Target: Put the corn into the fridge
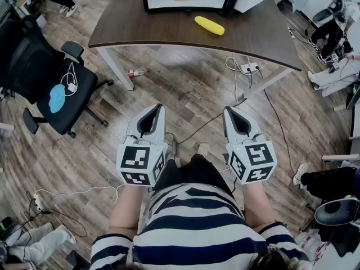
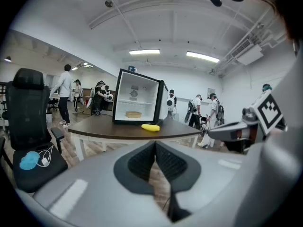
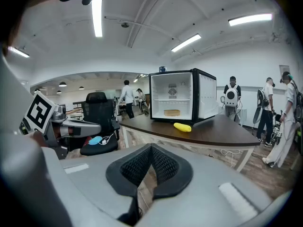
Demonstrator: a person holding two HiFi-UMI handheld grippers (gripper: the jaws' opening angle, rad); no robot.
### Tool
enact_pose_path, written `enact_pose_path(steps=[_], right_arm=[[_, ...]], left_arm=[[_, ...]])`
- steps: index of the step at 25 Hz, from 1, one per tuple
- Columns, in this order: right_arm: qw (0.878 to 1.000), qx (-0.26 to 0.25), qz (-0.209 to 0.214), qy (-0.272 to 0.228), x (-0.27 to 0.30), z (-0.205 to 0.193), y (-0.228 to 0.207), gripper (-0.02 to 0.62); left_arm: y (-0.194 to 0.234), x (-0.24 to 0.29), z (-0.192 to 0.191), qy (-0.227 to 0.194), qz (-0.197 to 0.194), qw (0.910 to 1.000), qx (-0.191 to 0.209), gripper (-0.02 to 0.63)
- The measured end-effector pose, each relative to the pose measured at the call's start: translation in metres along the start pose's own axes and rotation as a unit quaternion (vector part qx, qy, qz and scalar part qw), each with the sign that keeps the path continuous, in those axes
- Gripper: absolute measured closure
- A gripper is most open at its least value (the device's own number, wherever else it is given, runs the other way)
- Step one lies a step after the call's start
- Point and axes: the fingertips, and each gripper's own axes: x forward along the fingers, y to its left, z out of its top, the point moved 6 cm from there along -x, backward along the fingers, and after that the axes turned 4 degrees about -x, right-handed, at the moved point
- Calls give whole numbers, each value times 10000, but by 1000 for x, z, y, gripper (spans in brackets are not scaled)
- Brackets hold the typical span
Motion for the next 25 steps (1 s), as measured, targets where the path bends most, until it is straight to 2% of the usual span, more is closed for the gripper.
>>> enact_pose_path(steps=[12, 25], right_arm=[[9998, 123, 143, 35, 38, -3, -76, 602], [9950, -38, 998, 42, 97, 6, -180, 601]], left_arm=[[-29, 73, 7, 96, 110, 9998, -125, 606], [-80, 182, 33, 153, 434, 9986, -267, 606]])
